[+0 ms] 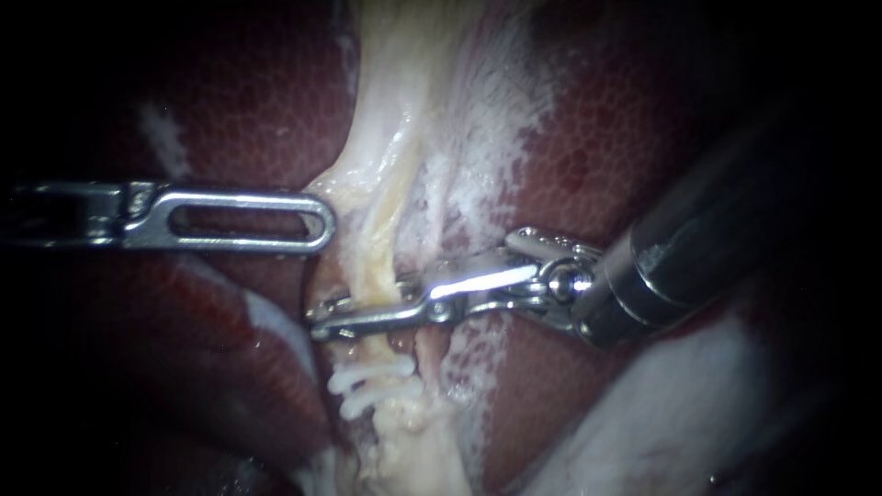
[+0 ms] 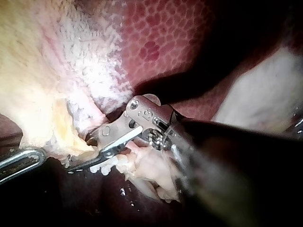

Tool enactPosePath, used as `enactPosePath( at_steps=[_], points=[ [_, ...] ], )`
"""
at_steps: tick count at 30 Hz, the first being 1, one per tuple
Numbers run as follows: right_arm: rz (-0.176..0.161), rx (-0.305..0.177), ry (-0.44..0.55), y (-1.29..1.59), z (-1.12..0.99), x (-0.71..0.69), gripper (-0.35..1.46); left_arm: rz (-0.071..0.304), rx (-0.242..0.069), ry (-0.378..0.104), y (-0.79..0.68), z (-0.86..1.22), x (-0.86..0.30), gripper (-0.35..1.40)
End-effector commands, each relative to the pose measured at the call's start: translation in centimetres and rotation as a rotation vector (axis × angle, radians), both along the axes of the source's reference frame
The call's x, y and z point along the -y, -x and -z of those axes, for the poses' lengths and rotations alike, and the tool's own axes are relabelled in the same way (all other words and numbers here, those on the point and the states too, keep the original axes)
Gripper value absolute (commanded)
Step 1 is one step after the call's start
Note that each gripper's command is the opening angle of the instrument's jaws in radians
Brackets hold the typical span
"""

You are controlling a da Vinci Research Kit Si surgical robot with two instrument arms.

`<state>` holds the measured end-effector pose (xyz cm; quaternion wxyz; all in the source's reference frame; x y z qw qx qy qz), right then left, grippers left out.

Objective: Going back third clip left tube

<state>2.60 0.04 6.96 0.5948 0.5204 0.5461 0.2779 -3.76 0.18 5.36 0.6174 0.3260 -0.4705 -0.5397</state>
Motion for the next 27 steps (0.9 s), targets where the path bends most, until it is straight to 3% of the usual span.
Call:
enactPosePath(
  at_steps=[1,8,10,13,16,27],
  points=[
    [0.000,0.000,0.000,0.00,0.01,0.00,-0.35,0.000,0.000,0.001,0.00,0.00,0.00,-0.35],
    [0.000,0.000,-0.001,0.00,0.03,-0.01,-0.35,0.000,0.000,0.001,0.00,0.00,0.00,-0.35],
    [-0.007,-0.018,0.060,0.00,0.04,-0.02,-0.35,0.000,0.000,0.001,0.00,-0.01,0.00,-0.35],
    [-0.028,-0.071,0.244,-0.04,0.07,-0.07,0.25,0.000,0.000,0.001,0.00,-0.01,0.00,-0.35],
    [-0.051,-0.110,0.303,-0.07,0.10,-0.09,0.49,0.000,0.000,0.001,0.00,0.00,0.00,-0.35],
    [-0.098,-0.126,0.475,-0.04,0.12,-0.06,0.60,0.000,0.000,0.001,0.00,0.00,0.00,-0.35]
  ],
)
